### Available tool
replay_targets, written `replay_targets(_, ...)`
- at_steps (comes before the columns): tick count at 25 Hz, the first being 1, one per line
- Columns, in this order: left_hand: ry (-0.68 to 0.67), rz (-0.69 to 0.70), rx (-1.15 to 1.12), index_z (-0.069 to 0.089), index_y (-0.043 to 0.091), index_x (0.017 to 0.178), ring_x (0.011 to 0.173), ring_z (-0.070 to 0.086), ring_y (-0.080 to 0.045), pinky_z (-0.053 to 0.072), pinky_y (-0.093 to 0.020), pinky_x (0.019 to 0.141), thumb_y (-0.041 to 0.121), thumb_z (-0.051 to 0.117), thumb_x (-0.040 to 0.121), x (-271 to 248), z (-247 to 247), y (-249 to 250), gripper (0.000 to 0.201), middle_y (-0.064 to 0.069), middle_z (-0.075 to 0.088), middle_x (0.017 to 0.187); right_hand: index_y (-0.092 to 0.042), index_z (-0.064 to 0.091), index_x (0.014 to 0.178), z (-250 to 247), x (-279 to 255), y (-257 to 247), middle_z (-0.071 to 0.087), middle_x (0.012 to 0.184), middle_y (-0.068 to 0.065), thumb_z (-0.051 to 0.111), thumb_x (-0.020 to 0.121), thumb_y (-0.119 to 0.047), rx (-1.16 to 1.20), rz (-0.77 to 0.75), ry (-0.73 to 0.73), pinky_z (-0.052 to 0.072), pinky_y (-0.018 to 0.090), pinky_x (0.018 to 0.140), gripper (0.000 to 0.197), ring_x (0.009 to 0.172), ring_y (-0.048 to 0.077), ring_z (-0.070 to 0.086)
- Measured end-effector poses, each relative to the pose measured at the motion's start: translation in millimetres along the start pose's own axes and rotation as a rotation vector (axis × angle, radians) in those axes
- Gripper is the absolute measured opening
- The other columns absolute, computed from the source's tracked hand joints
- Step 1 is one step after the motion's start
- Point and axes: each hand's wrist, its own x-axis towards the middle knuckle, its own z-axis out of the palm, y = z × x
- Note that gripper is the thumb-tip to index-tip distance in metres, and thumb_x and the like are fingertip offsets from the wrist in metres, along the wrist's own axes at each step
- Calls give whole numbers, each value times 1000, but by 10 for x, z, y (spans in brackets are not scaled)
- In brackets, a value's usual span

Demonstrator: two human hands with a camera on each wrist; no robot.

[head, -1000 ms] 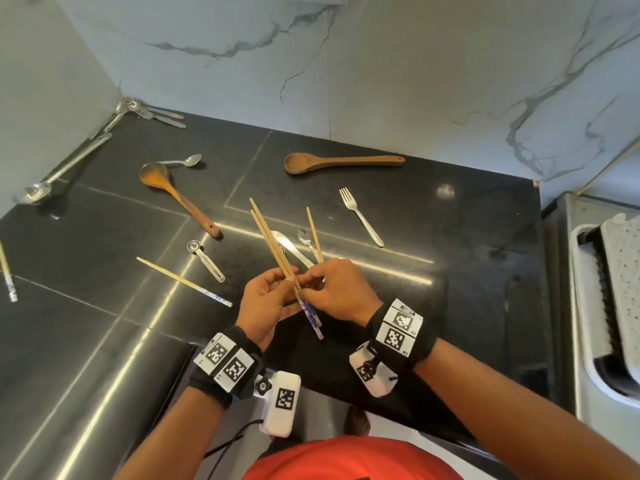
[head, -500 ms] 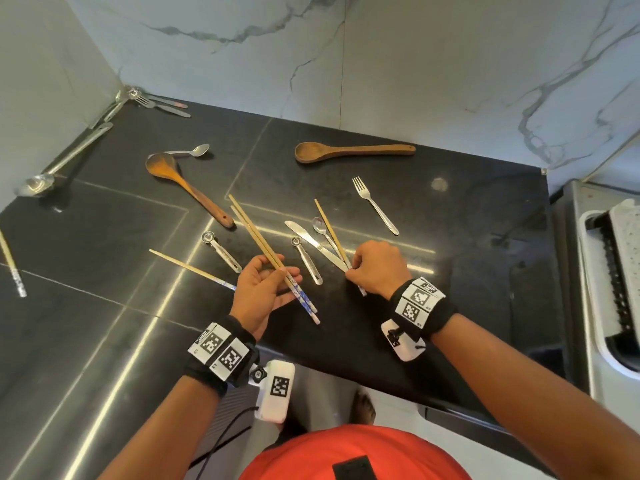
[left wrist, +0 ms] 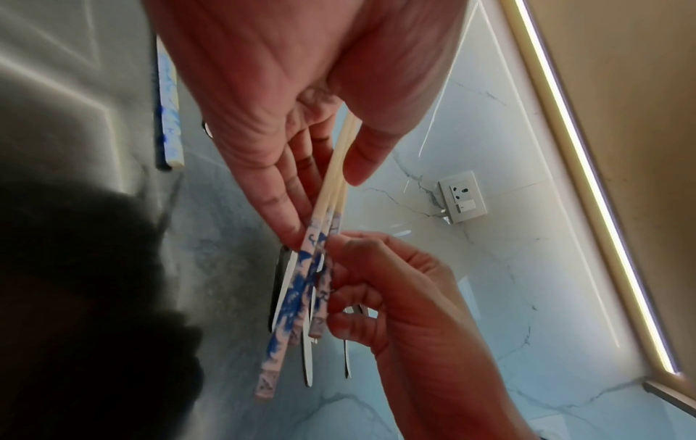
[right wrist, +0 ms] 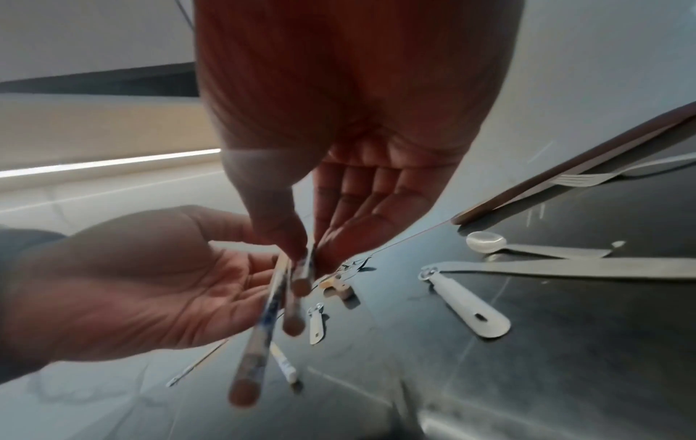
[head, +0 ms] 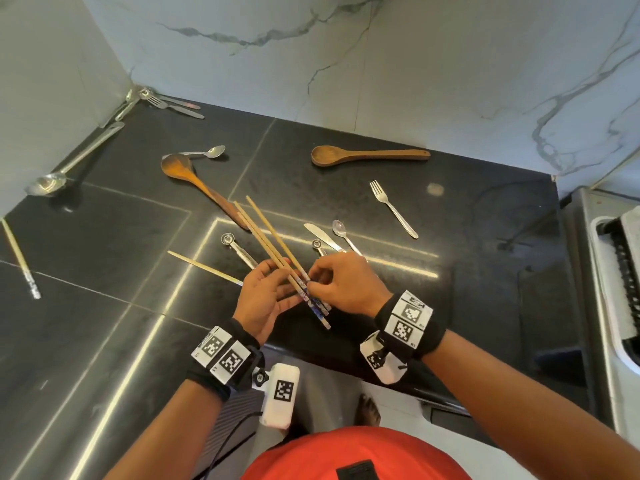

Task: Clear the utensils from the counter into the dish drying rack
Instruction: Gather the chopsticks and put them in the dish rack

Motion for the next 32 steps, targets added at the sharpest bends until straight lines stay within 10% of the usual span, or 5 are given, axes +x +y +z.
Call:
replay_targets(9,138,87,7,59,4,103,78,71,-23,59,-34,64,12,50,98,-196,-872,132,13,-19,69,97,-31,76,93,498,389,-566,70,74,-13,61,83,-49,-238,-281,-198,49,27,62,26,67,4,60)
replay_targets(17,303,43,-174,54,9,97,82,70,-28,58,-44,71,5,38,100,-378,-1533,397,16,-16,67,88,-18,71,104,987,948,-753,68,102,5,67,85,-31,-597,-138,-332,54,38,79,24,95,26,65)
replay_targets(26,268,42,-222,56,9,102,91,70,-31,58,-48,82,16,51,97,-354,-1730,434,10,-17,69,96,-24,79,90,1166,986,-1119,73,75,-12,73,77,-26,-16,-92,-230,51,17,66,14,67,0,66)
replay_targets(32,261,126,-138,55,5,115,83,70,-25,59,-39,72,15,52,98,-275,-1917,463,20,-17,67,97,-22,77,97,1396,992,-1467,69,84,-7,65,84,-28,-206,-328,-257,52,24,70,18,76,9,62)
